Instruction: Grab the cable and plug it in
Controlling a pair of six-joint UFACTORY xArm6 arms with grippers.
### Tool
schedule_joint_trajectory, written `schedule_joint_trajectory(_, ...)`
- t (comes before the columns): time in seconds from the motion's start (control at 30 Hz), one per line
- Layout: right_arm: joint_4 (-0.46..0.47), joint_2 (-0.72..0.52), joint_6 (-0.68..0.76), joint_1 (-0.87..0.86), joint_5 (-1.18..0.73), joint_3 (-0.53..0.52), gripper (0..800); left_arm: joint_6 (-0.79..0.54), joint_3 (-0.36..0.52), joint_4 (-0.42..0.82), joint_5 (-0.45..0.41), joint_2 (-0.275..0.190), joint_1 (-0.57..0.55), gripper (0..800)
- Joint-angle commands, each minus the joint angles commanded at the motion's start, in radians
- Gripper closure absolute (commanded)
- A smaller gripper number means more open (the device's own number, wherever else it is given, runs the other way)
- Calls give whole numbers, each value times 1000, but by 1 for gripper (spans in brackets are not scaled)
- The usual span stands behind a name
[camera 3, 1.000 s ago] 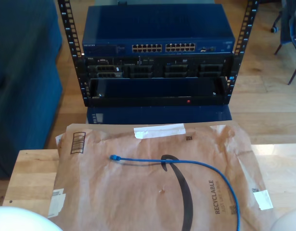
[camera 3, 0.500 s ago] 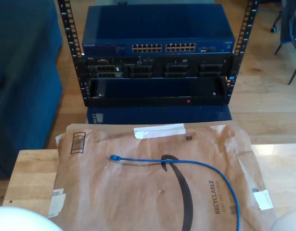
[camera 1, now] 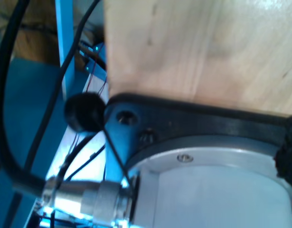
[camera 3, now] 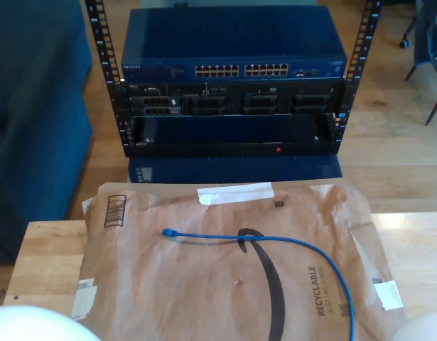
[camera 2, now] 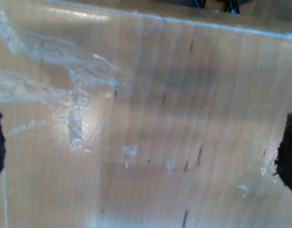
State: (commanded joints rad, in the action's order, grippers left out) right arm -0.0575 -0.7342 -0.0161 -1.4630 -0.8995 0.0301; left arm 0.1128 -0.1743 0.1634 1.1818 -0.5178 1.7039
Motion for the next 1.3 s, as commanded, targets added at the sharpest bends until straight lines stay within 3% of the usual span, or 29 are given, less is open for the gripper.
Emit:
schedule_joint_trajectory(0.23,-2,-34,77,2,-256,157,6,40,-17,0,58,-41,-100,1)
schedule_joint_trajectory(0.43,-11,-35,199,31,-299,256,7,210,-172,-2,282,-29,-319,1)
schedule_joint_trajectory(0.5,-11,-35,241,64,-299,279,7,245,-213,-6,321,-28,-371,1)
schedule_joint_trajectory(0.8,-11,-29,621,345,-298,394,40,516,-344,-66,330,-8,-557,1)
schedule_joint_trajectory(0.93,-11,-21,812,500,-298,431,48,649,-430,-124,353,-5,-694,1)
schedule_joint_trajectory(1.1,-11,9,924,657,-328,465,101,850,-531,-149,408,35,-879,1)
schedule_joint_trajectory(1.3,-11,120,1111,813,-368,571,9,1005,-582,-180,407,94,-1022,1)
